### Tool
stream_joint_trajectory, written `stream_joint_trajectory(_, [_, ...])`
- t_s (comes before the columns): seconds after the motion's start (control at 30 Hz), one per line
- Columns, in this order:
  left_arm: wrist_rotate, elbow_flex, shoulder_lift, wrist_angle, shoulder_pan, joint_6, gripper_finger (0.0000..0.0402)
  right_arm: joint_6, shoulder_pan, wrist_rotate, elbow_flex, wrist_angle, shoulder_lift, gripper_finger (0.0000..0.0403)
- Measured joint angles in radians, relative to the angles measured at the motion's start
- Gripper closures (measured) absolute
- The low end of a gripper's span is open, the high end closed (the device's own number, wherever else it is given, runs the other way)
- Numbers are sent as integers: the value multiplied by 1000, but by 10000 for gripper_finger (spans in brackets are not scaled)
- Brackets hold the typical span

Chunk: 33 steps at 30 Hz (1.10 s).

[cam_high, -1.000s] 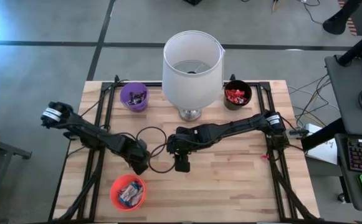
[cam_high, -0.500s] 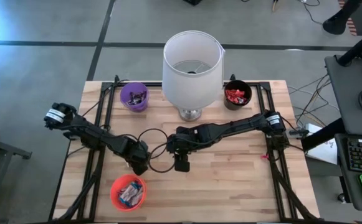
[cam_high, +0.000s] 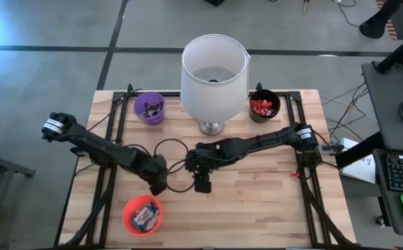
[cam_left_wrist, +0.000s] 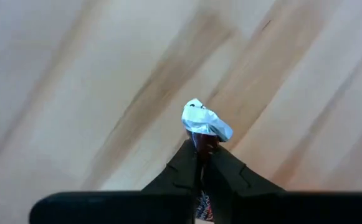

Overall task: Organize candy in baskets
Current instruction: Put the brown chocolate bar into the purple bucket

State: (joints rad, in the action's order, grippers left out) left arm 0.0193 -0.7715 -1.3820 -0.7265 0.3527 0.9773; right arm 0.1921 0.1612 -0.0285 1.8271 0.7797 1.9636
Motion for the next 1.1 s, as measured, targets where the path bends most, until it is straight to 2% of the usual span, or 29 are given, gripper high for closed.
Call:
stream_joint_trajectory(0.3, [255,-156,163,-139,-13,-7,401,-20,0,-7,0,-42,0,252])
stream_joint_trajectory(0.57, [459,-256,260,-123,-13,-38,401,-53,0,-112,0,-296,-1,241])
stream_joint_trajectory(0.73, [516,-300,298,-59,-5,-151,401,-10,-8,-92,0,-472,-2,244])
stream_joint_trajectory(0.83, [522,-311,317,6,0,-235,401,1,-18,-18,0,-562,-2,246])
stream_joint_trajectory(0.97, [523,-314,345,95,6,-348,401,38,-37,84,0,-586,-4,243])
stream_joint_trajectory(1.1, [522,-314,372,128,12,-432,401,45,-54,104,0,-588,-11,241])
